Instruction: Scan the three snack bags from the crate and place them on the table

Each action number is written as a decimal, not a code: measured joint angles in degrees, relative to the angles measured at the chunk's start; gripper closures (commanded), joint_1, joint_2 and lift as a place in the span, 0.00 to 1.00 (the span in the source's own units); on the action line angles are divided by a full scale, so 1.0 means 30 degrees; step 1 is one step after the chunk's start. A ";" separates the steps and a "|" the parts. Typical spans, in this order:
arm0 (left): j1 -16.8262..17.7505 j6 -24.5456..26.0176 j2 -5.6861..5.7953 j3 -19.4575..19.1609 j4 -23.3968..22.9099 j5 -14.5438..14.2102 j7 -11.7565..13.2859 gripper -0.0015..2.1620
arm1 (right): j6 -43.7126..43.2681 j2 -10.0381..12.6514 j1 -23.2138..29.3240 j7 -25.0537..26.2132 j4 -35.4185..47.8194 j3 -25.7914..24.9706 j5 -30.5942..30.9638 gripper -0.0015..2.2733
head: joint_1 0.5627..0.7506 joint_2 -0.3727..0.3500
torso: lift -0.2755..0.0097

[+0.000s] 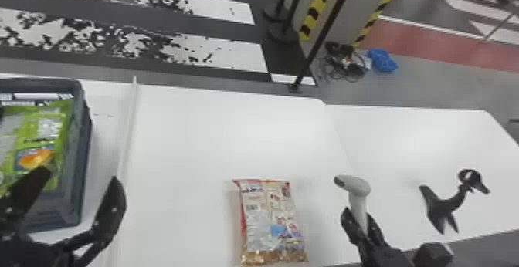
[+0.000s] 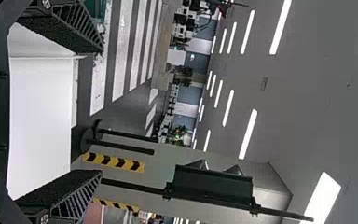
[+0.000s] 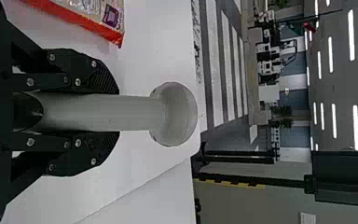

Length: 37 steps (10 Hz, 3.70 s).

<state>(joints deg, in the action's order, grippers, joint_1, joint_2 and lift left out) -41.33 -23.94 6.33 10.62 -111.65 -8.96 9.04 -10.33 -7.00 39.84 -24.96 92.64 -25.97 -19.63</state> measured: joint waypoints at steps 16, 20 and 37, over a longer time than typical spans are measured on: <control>0.0242 -0.0738 0.0116 0.0026 0.0698 -0.0293 -0.0232 0.03 | -0.0153 0.0312 0.1974 0.3407 0.1621 0.7646 0.4681 0.98 | 0.70 0.24 | 0.84; 0.0349 -0.0574 0.0115 -0.0101 0.0782 -0.0297 -0.0231 0.03 | -0.0245 0.0181 0.1829 0.3452 0.1613 0.7647 0.4462 0.98 | 0.70 0.25 | 0.84; -0.0114 -0.0059 0.0118 -0.0881 0.0184 -0.0319 -0.0232 0.03 | 0.7850 -0.3142 -0.7478 -0.1991 -0.6088 0.0076 0.2355 0.00 | 0.70 0.03 | 0.84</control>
<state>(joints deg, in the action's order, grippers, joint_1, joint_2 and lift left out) -41.67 -24.12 6.68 7.97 -111.10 -9.92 8.35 13.22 -16.43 17.41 -30.93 74.38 -25.75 -12.57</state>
